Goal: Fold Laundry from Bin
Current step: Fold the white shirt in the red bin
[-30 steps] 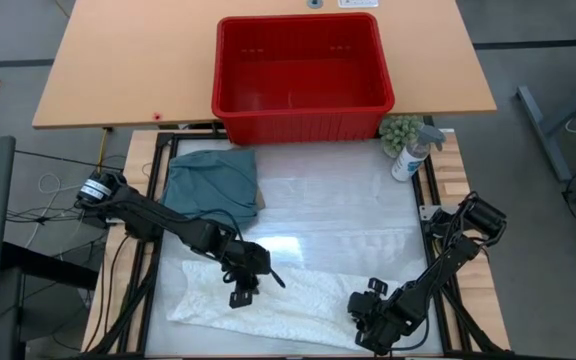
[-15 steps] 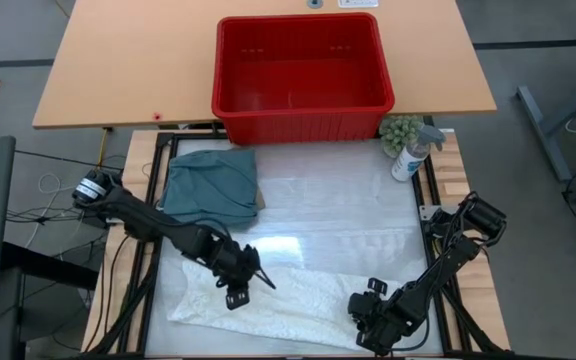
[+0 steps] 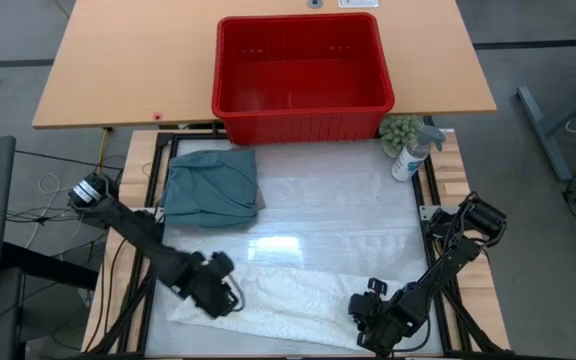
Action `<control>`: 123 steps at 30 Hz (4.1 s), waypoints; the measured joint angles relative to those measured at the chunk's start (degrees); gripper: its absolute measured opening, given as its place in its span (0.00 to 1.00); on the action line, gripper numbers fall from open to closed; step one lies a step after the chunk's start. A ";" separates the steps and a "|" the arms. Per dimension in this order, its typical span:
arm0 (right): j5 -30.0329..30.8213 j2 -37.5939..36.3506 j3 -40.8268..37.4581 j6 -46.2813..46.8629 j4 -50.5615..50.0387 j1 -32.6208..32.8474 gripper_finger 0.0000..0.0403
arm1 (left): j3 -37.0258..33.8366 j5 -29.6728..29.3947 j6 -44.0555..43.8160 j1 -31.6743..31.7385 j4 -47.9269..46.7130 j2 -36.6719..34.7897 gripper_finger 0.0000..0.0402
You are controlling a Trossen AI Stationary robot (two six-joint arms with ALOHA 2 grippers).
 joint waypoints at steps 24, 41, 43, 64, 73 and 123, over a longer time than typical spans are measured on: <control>-0.12 -0.02 0.02 -1.36 -0.10 -0.35 0.50 | -0.59 -11.75 -41.90 -11.46 -3.71 0.37 0.35; -0.07 -0.02 0.00 -1.34 -0.05 -0.35 0.50 | -9.07 -11.72 -44.61 -11.43 11.10 0.42 0.35; -0.07 -0.02 0.00 -1.34 -0.05 -0.35 0.50 | -9.18 -11.77 -43.73 -11.23 10.50 0.42 0.35; 0.48 -0.02 0.00 -1.38 -0.07 0.02 0.50 | -4.60 -6.91 -37.11 -11.39 9.25 0.24 0.00; 0.59 -0.02 0.00 -1.54 -0.18 0.02 0.50 | -2.19 -3.25 -37.65 -12.11 4.75 0.22 0.00; 1.64 -0.02 -0.01 -1.36 -0.03 0.50 0.50 | -2.40 -30.43 -41.21 -13.05 9.58 3.50 0.35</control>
